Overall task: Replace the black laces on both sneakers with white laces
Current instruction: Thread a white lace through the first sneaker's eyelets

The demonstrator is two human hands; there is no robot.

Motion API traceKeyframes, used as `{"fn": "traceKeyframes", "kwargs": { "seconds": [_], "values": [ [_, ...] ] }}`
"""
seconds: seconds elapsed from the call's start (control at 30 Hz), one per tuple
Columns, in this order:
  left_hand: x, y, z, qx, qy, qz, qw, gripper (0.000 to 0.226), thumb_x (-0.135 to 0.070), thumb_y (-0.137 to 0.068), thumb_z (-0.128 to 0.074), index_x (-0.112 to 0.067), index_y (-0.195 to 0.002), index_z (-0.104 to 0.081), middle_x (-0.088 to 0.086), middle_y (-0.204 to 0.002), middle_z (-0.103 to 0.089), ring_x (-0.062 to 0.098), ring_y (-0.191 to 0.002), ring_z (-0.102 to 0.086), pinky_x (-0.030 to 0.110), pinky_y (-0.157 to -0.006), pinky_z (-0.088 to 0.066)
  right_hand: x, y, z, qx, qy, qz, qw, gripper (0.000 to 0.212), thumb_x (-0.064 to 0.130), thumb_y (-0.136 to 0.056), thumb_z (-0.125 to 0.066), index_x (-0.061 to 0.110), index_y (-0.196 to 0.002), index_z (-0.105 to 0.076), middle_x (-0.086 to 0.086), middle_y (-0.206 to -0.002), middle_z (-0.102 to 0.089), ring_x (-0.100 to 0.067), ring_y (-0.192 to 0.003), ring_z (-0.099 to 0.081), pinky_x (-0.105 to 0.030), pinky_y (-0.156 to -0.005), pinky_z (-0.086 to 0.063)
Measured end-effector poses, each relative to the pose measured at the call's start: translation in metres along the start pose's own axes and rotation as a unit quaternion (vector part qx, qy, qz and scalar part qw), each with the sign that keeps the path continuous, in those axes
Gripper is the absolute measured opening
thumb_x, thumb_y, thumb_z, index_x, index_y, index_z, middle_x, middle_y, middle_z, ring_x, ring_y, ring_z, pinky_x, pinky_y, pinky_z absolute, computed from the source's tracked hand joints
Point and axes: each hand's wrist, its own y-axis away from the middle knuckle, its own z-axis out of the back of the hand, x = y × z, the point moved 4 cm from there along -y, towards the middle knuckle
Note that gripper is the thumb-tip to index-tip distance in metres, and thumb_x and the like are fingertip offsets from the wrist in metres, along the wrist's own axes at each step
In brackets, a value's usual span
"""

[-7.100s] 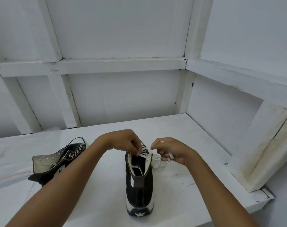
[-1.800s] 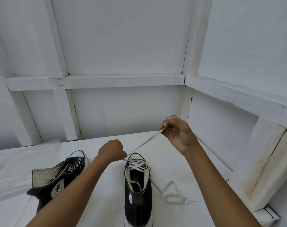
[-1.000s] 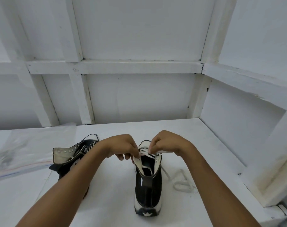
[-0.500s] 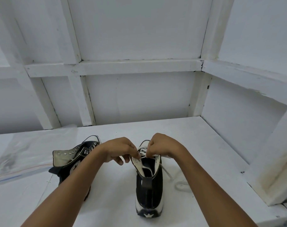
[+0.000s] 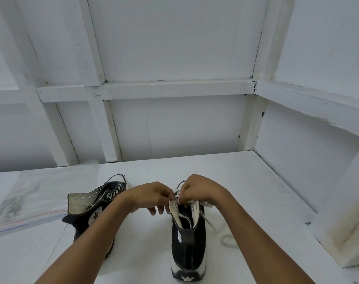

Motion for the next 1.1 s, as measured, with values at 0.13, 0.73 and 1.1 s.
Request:
{"fn": "traceKeyframes", "kwargs": {
  "seconds": [0.13,0.73,1.1],
  "values": [
    [-0.005,0.006,0.021,-0.068,0.068,-0.015,0.995,0.016,-0.010,-0.083,-0.052,-0.003,-0.076,-0.064,0.005,-0.079,-0.074,0.017,-0.075,-0.065,0.026,-0.064,-0.049,0.002,0.007,0.007,0.016,-0.020,0.003,1.000,0.020,0.022,-0.081,-0.072,0.010,-0.066,-0.068,0.002,-0.052,-0.060,-0.012,-0.053,-0.046,-0.024,-0.054,-0.036],
    [-0.003,0.011,0.022,-0.070,0.003,0.019,0.997,0.016,-0.025,-0.093,-0.062,-0.012,-0.087,-0.069,-0.006,-0.073,-0.066,0.012,-0.055,-0.036,0.022,-0.047,-0.029,-0.001,0.023,0.061,-0.151,-0.048,0.080,0.984,0.029,-0.003,-0.076,-0.061,0.020,-0.092,-0.066,0.003,-0.071,-0.051,-0.013,-0.058,-0.047,-0.025,-0.053,-0.038],
    [-0.013,0.016,0.026,-0.160,0.408,-0.100,0.893,0.020,-0.009,-0.093,-0.045,-0.004,-0.076,-0.053,0.017,-0.080,-0.069,0.034,-0.084,-0.071,0.044,-0.084,-0.053,-0.009,0.026,0.058,-0.201,-0.110,0.067,0.971,0.004,0.014,-0.082,-0.069,0.018,-0.083,-0.068,0.009,-0.065,-0.055,-0.005,-0.059,-0.050,-0.023,-0.059,-0.039]
  ]
}}
